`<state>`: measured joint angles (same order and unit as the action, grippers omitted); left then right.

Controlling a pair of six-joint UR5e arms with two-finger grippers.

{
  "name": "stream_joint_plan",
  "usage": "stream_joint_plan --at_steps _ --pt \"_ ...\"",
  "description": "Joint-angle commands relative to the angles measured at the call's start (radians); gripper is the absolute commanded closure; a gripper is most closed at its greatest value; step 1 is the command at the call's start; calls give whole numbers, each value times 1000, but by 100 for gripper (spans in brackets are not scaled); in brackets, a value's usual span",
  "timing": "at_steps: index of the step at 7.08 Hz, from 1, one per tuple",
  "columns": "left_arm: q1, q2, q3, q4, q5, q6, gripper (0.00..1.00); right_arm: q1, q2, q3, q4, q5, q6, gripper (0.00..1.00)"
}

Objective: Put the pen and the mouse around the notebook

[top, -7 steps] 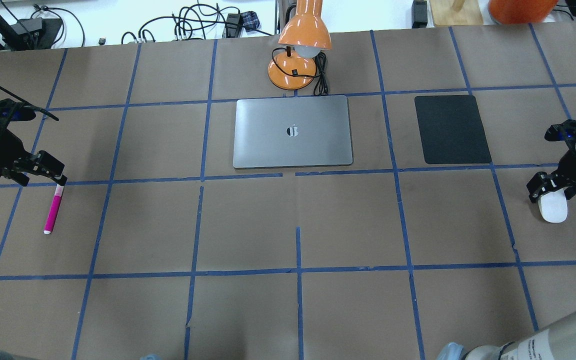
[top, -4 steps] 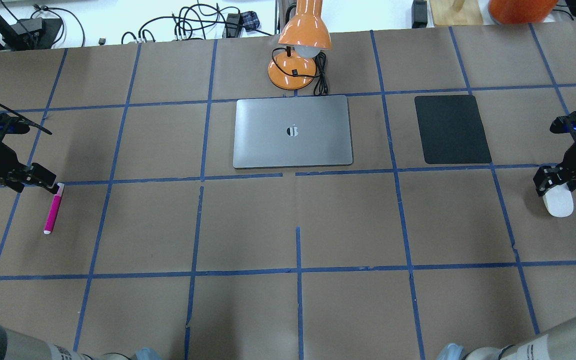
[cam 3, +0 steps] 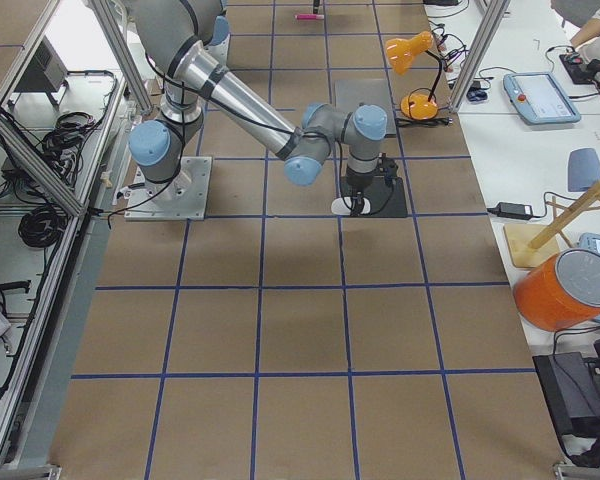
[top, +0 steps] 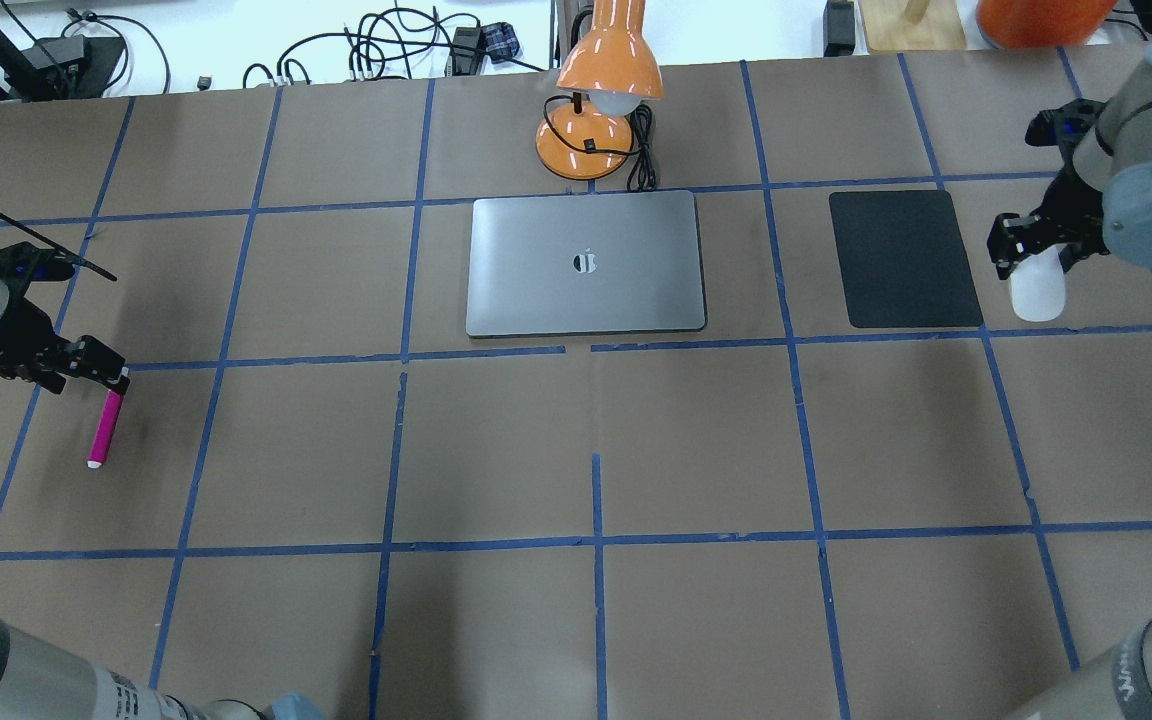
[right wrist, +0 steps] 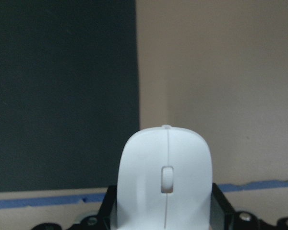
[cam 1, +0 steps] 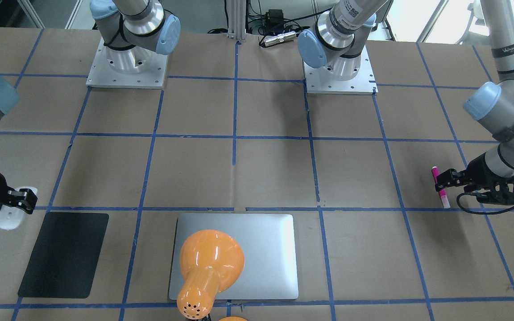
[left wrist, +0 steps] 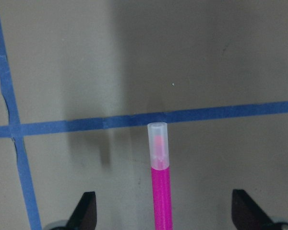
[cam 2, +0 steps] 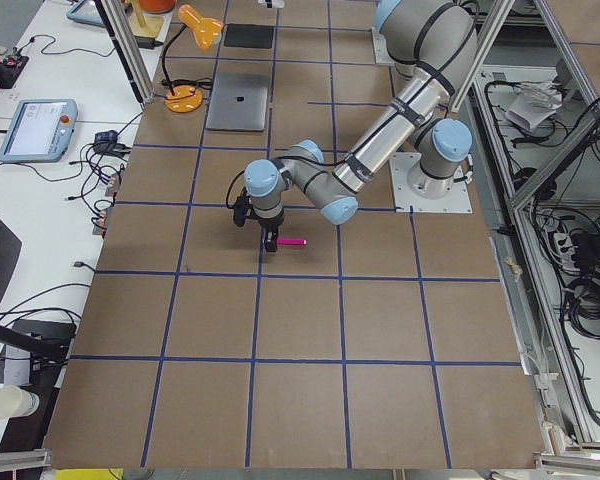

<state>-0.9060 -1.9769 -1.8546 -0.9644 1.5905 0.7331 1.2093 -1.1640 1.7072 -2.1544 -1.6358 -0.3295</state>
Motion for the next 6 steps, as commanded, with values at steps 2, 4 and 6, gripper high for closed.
stream_joint_plan --at_steps 2,4,6 --pt "-1 -30 2 3 0 -3 34 139 187 -150 1 7 132 90" --pt "-1 -33 3 3 0 -1 37 138 196 -139 5 4 130 73" --pt "-1 -39 3 1 -1 -3 48 138 202 -147 -1 1 130 0"
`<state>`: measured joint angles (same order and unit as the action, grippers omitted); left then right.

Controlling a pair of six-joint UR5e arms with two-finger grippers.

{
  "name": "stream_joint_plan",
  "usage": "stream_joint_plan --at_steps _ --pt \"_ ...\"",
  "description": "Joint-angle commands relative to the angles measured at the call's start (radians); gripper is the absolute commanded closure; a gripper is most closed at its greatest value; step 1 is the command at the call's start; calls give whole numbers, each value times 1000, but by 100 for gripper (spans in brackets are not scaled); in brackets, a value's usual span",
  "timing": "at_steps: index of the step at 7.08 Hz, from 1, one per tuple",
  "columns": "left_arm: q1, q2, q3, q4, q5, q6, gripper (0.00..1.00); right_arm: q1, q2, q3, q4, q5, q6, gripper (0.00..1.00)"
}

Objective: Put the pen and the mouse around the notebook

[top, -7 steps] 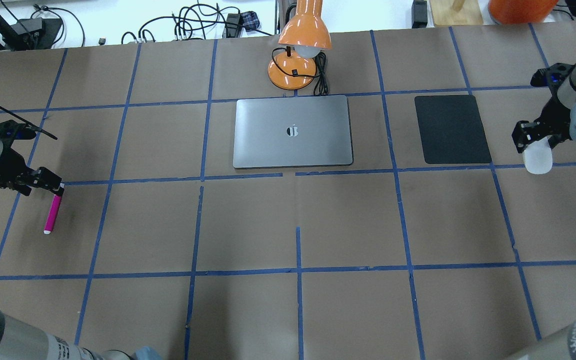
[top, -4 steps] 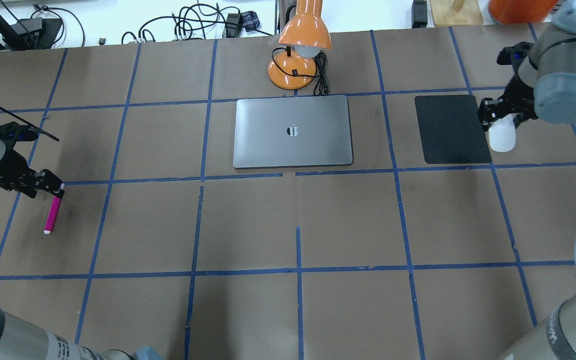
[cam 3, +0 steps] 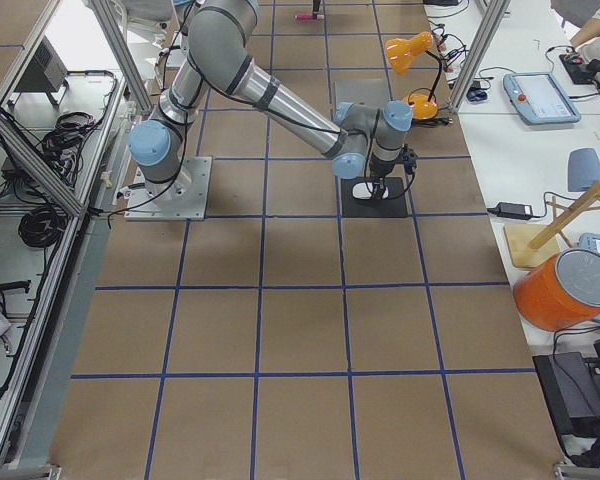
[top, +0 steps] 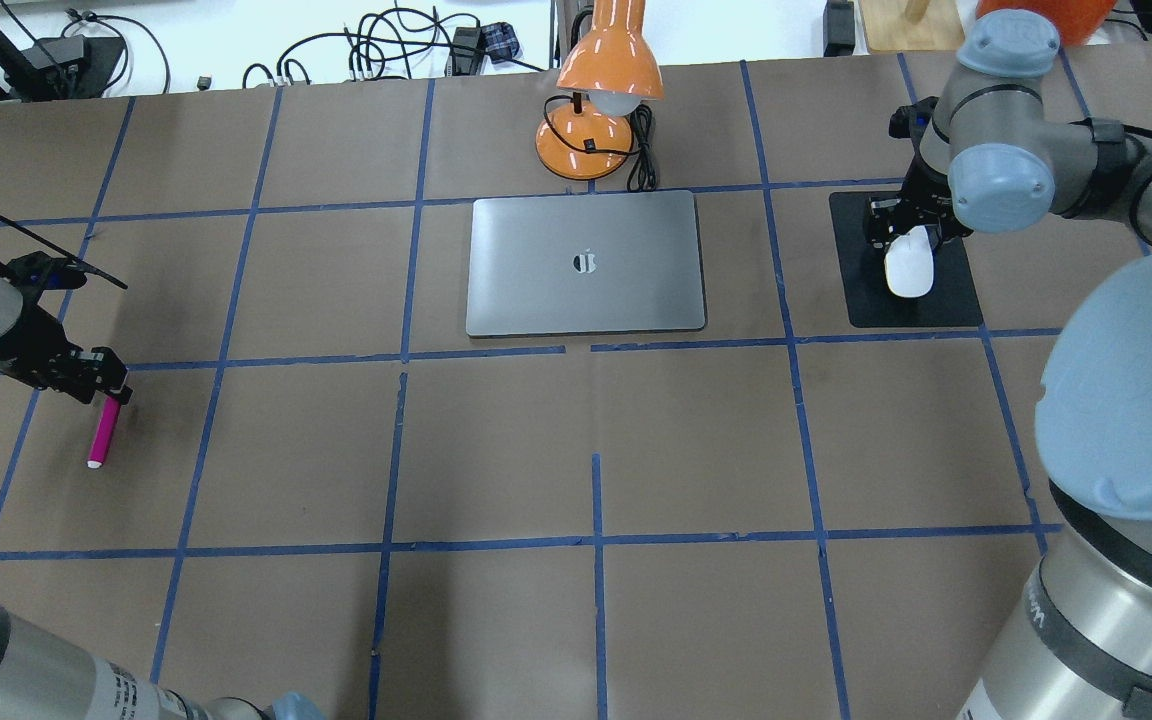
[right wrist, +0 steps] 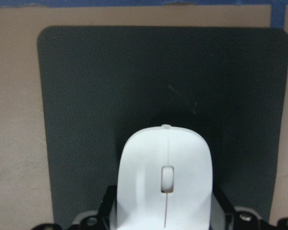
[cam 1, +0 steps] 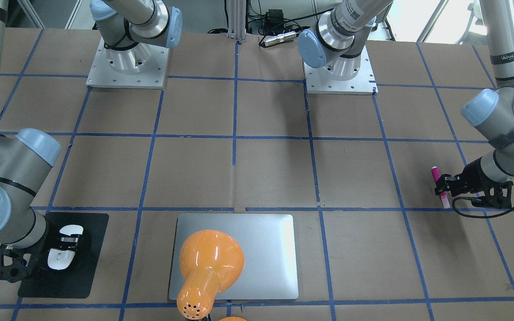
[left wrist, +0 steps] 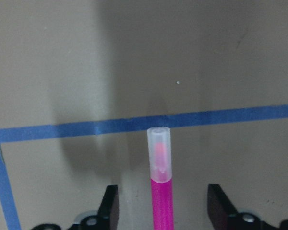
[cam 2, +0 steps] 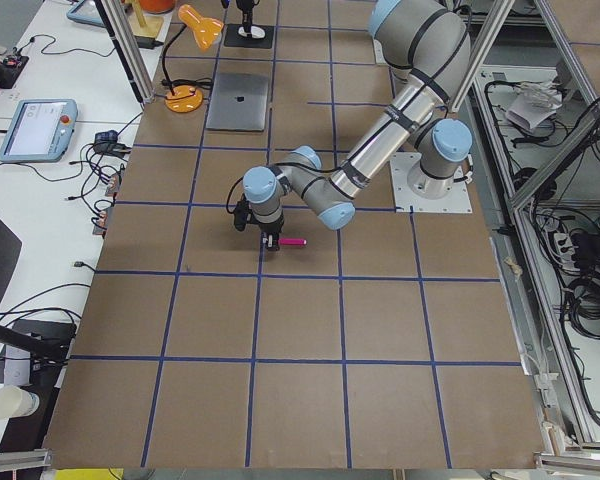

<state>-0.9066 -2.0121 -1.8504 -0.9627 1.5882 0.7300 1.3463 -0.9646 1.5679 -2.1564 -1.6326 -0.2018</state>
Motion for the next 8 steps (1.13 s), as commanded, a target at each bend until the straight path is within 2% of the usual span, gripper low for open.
stream_joint_plan --at_steps 1,2,3,4,5,7,8 --pt "0 -5 2 1 1 0 49 -1 -9 -18 7 -1 8 0" --pt "0 -7 -1 1 -1 0 49 7 -58 -34 39 -3 10 0" --pt "0 -11 -1 1 -1 0 53 23 -163 -46 193 0 16 0" --pt "0 -14 -1 -1 2 -3 79 55 -269 -28 245 0 16 0" --pt "0 -13 8 1 4 -3 100 112 -370 -11 344 8 19 0" --pt "0 12 10 -4 38 -3 100 242 -506 -3 409 2 94 0" --pt "-8 38 29 -8 38 -62 100 269 -550 -2 417 14 96 0"
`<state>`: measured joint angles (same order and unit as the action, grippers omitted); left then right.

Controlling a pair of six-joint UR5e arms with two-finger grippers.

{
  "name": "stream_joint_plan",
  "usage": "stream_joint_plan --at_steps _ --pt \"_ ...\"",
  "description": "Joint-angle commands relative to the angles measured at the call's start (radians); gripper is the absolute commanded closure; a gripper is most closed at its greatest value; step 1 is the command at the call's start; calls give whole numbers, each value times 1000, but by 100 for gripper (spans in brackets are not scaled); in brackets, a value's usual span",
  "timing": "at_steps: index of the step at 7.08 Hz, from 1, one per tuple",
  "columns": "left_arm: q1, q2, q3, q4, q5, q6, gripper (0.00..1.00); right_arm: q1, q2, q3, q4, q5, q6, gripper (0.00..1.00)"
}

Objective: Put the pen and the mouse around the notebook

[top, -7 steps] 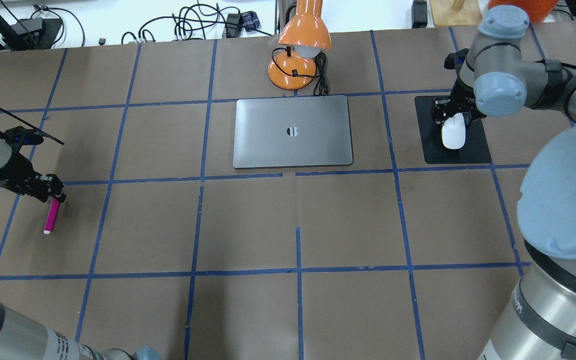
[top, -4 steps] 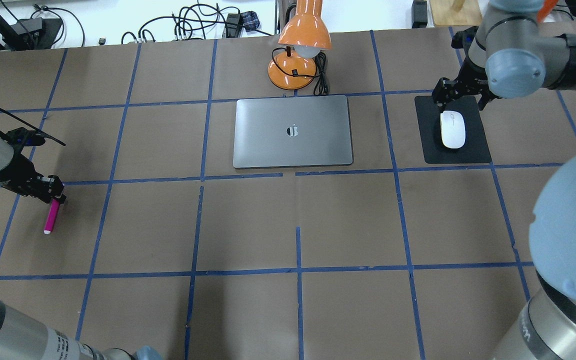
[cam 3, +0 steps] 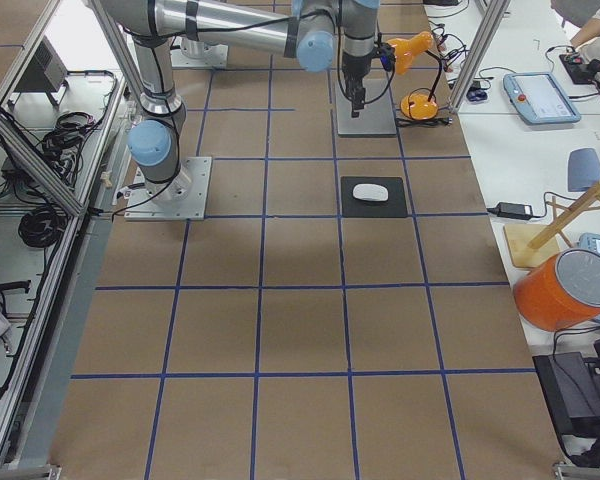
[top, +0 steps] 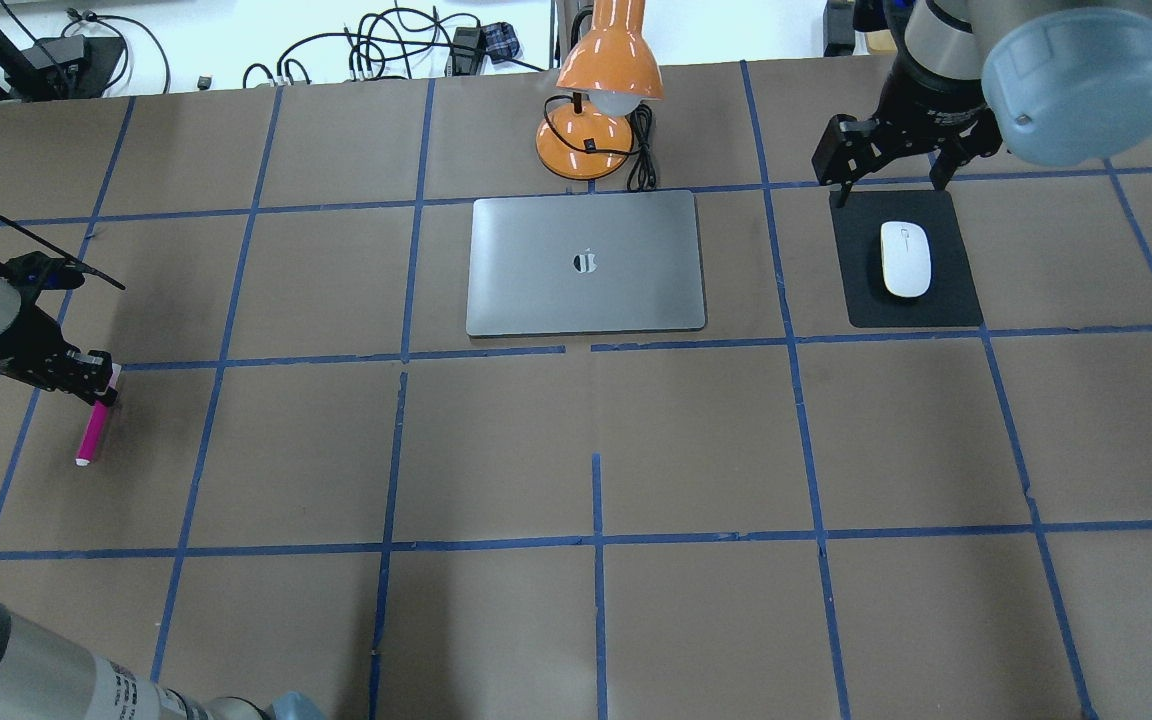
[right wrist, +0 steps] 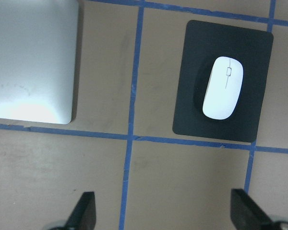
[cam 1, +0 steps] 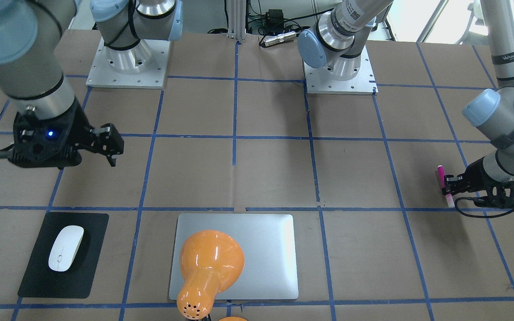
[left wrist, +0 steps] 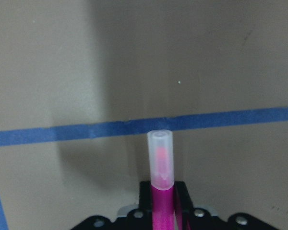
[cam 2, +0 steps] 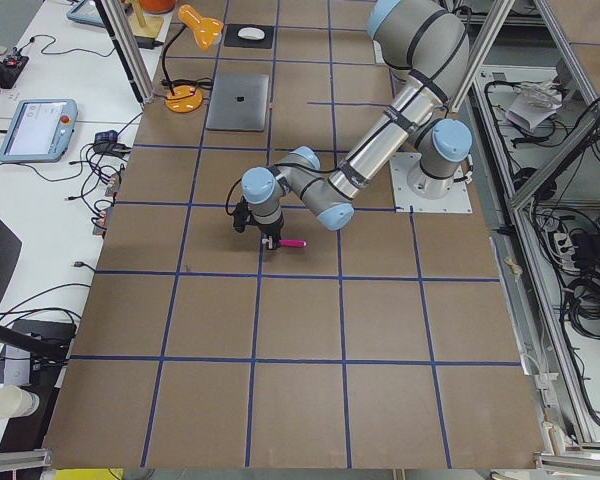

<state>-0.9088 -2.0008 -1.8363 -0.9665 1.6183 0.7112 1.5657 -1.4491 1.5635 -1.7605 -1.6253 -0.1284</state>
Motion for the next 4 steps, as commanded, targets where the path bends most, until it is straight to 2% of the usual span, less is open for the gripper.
stream_joint_plan --at_steps 1,2,4 --pt "-25 45 67 -30 6 -219 100 50 -77 4 60 22 21 0" --pt "-60 63 103 -90 5 -393 100 42 -64 9 50 54 24 0" --pt "-143 134 94 -179 -38 -644 100 33 -73 30 55 33 26 0"
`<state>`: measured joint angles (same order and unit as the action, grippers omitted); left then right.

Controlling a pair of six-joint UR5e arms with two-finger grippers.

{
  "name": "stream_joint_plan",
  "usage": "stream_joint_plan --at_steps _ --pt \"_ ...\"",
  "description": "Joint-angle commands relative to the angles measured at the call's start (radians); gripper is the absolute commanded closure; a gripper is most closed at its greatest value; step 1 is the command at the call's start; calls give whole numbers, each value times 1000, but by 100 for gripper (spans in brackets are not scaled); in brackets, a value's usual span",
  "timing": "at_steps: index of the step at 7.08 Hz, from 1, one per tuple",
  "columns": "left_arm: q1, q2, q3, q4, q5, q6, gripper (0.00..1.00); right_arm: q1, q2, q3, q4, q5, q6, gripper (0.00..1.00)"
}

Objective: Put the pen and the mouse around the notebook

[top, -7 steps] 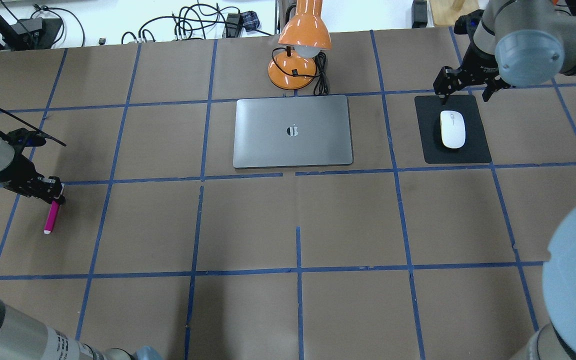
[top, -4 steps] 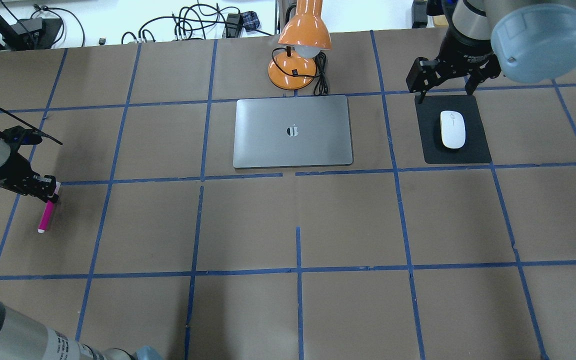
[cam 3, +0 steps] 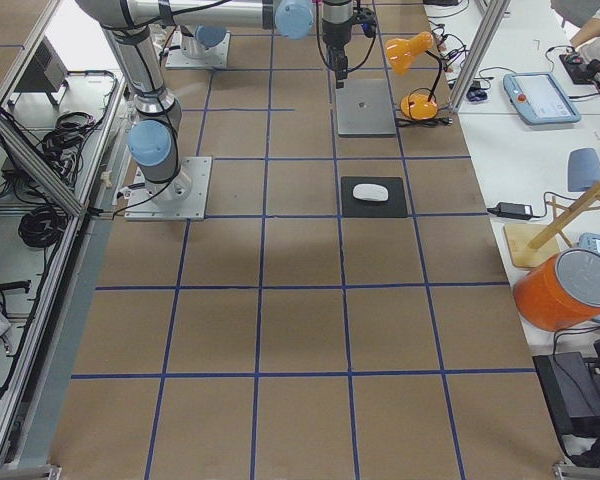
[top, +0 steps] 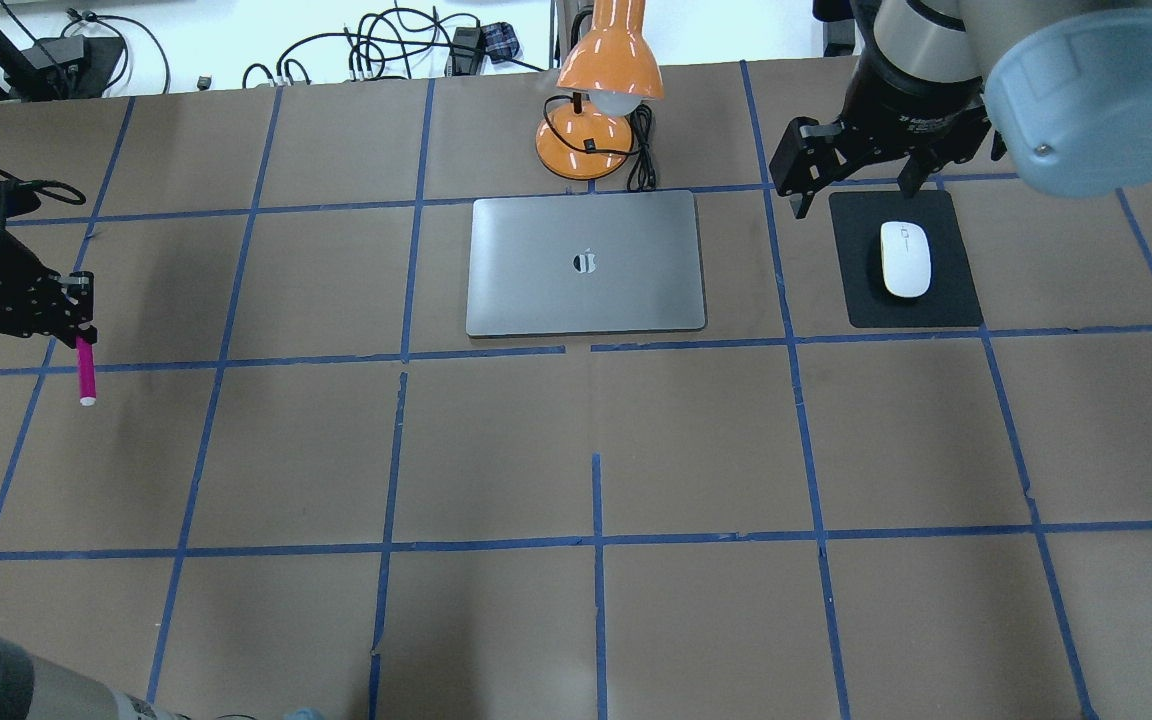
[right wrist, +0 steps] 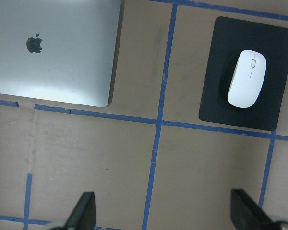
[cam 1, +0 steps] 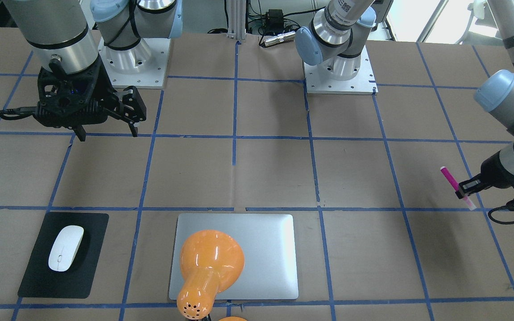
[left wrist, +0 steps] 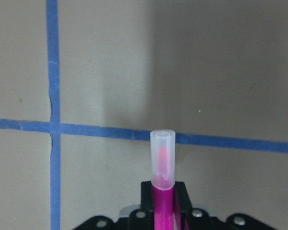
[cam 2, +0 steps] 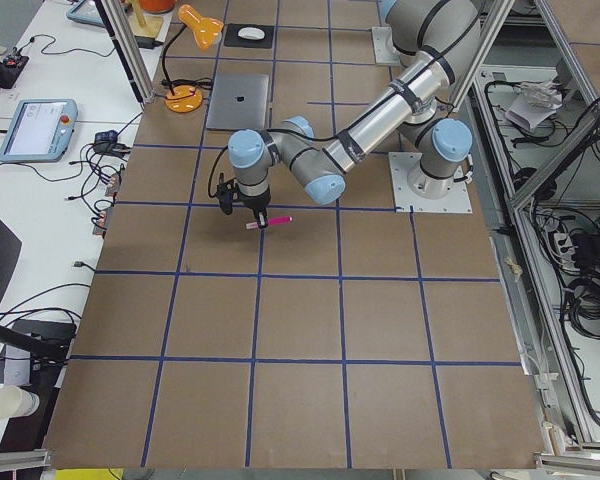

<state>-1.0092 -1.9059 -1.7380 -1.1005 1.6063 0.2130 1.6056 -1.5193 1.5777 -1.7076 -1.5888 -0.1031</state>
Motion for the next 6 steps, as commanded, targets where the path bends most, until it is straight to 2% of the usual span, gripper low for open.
stream_joint_plan --at_steps 1,2,3,4,6 --pt "-90 60 -12 -83 -72 -247 100 -22 -7 16 -1 -2 -1 0" --pt "-156 76 -12 -85 -74 -462 100 -29 -7 4 2 4 0 0" --pt "-222 86 -17 -87 -72 -569 100 -42 -7 -23 8 3 2 0" --pt "-289 97 -24 -87 -74 -702 100 -44 5 -75 85 0 28 0" --pt "-476 97 -28 -85 -89 -971 100 -42 21 -88 128 10 98 0"
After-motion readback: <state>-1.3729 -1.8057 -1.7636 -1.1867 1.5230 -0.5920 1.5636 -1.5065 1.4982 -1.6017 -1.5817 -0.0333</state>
